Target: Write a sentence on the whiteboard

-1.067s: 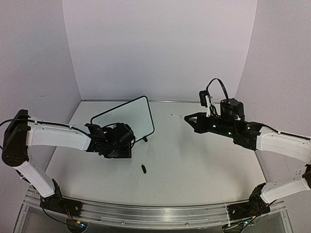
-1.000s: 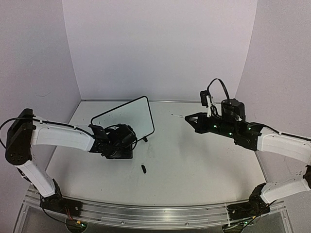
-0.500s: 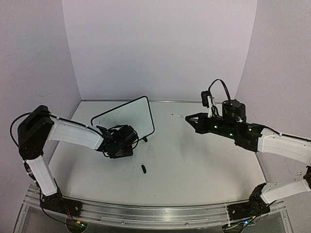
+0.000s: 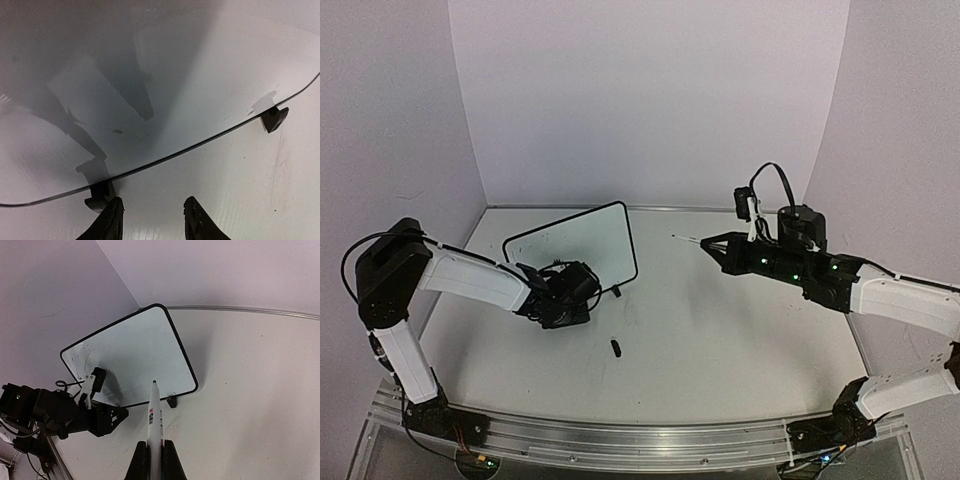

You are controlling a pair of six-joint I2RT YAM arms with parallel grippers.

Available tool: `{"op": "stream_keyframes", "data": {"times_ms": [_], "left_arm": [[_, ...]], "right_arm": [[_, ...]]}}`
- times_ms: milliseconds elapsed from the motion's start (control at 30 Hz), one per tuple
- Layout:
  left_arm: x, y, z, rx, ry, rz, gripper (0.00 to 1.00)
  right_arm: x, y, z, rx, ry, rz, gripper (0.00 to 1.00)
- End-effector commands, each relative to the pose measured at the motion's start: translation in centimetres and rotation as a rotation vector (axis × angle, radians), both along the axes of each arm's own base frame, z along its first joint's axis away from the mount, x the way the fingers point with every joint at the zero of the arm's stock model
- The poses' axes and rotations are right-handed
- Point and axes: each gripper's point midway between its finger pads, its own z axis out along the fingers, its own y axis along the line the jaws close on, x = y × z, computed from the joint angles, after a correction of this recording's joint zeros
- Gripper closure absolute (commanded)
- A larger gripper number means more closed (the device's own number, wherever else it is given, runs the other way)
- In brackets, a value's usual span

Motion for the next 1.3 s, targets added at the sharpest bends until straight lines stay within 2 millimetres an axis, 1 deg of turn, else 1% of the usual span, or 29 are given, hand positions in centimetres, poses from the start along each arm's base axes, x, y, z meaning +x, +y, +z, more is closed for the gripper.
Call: {"op": "stream_keyframes", "data": {"times_ms": [0,100,233,367,433,633,667,767,1100,1267], "left_arm": [[-1.1,2.6,0.4,0.067,-0.004,0.042,0.59],[-1.5,2.8,1.0,0.072,-0.014,0.036,0.59],[-1.8,3.7,1.4,0.087,-0.024,0.046,0.58],[-1.9,4.6,0.9,0.106,-0.014,0.053,0.57],[-1.6,4.7,0.4,0.112,-0.001,0.055,0.58],[0.0,4.3,0.2,0.122,-0.014,0.053,0.61],[0.1,4.3,0.1,0.126,-0.015,0.052,0.62],[0.5,4.4,-0.3,0.134,-0.012,0.053,0.72],[1.6,4.1,-0.7,0.118,-0.042,0.035,0.70],[2.0,3.9,-0.8,0.133,-0.055,0.023,0.73]], "right_arm": [[0.1,0.3,0.8,0.032,-0.013,0.006,1.00],[0.1,0.4,0.6,0.033,-0.008,0.011,1.00],[0.1,0.6,0.6,0.034,-0.005,0.016,1.00],[0.2,0.7,0.5,0.039,0.000,0.019,1.00],[0.2,0.8,0.5,0.041,0.001,0.020,1.00],[0.1,0.8,0.6,0.050,0.004,0.022,1.00],[0.1,0.8,0.6,0.051,0.005,0.022,1.00],[0.0,0.7,0.7,0.054,0.003,0.019,1.00],[0.1,0.8,0.4,0.053,0.012,0.019,1.00],[0.2,0.8,0.3,0.050,0.016,0.017,1.00]]}}
